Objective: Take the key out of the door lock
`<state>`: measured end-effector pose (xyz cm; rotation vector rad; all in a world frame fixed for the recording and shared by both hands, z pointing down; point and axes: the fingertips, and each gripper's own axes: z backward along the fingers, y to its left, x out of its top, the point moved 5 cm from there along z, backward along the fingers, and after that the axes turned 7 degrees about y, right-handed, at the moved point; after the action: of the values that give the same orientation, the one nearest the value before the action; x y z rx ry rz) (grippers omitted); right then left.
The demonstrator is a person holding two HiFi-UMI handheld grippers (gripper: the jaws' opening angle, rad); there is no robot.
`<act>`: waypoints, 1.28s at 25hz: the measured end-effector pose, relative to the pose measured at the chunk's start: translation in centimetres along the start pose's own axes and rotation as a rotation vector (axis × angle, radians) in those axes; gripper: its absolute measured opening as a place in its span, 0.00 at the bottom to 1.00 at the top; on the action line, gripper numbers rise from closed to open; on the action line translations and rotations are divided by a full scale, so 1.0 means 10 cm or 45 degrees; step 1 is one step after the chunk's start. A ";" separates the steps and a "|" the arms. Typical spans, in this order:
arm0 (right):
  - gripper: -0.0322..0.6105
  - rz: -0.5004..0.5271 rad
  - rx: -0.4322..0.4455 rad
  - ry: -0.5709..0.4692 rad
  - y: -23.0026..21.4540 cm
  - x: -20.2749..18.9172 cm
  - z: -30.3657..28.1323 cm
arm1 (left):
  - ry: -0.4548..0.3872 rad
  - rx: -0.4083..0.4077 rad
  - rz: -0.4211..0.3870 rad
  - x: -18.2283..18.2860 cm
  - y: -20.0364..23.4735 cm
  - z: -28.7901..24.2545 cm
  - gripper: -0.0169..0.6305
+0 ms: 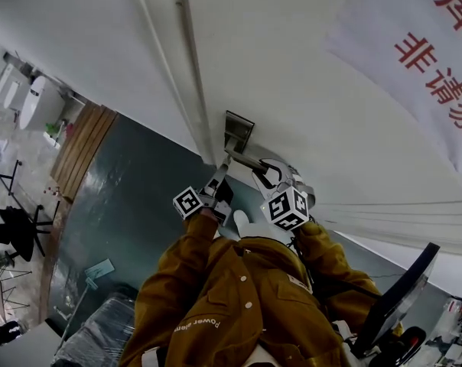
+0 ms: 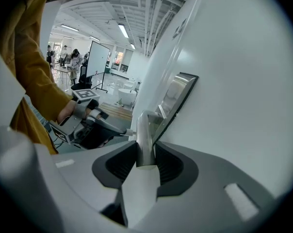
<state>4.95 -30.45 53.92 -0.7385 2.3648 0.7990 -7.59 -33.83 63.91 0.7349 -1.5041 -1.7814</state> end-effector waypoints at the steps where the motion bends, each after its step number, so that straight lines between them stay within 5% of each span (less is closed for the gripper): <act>1: 0.25 0.003 0.001 0.000 0.00 0.00 0.00 | 0.001 0.002 0.000 -0.04 -0.03 0.08 0.06; 6: 0.25 -0.012 0.010 -0.007 0.00 0.00 0.00 | -0.030 0.037 -0.054 -0.12 -0.26 0.37 0.06; 9: 0.26 -0.020 0.008 0.010 0.01 0.02 0.01 | -0.016 0.156 -0.143 -0.12 -0.44 0.51 0.06; 11: 0.26 -0.001 -0.011 0.008 0.02 0.04 0.05 | 0.046 0.300 -0.380 -0.10 -0.61 0.63 0.06; 16: 0.22 -0.033 -0.049 -0.087 -0.01 0.21 0.34 | 0.061 0.401 -0.931 -0.06 -1.37 0.71 0.05; 19: 0.15 -0.157 -0.087 -0.253 -0.14 0.41 0.64 | 0.062 0.472 -1.328 -0.12 -1.88 0.65 0.06; 22: 0.06 -0.282 -0.141 -0.415 -0.26 0.58 0.87 | 0.052 0.476 -1.566 -0.21 -2.19 0.59 0.06; 25: 0.06 -0.239 -0.223 -0.476 -0.25 0.67 0.91 | 0.048 0.502 -1.647 -0.28 -2.28 0.58 0.06; 29: 0.06 -0.540 -0.092 -0.590 -0.12 0.71 0.91 | 0.079 0.587 -1.721 -0.31 -2.27 0.56 0.06; 32: 0.06 -0.577 -0.057 -0.602 -0.05 0.74 0.87 | 0.075 0.611 -1.736 -0.29 -2.29 0.59 0.06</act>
<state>2.69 -27.34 43.13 -0.9391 1.6820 0.7294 -13.69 -25.80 42.30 2.4434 -1.4618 -2.1709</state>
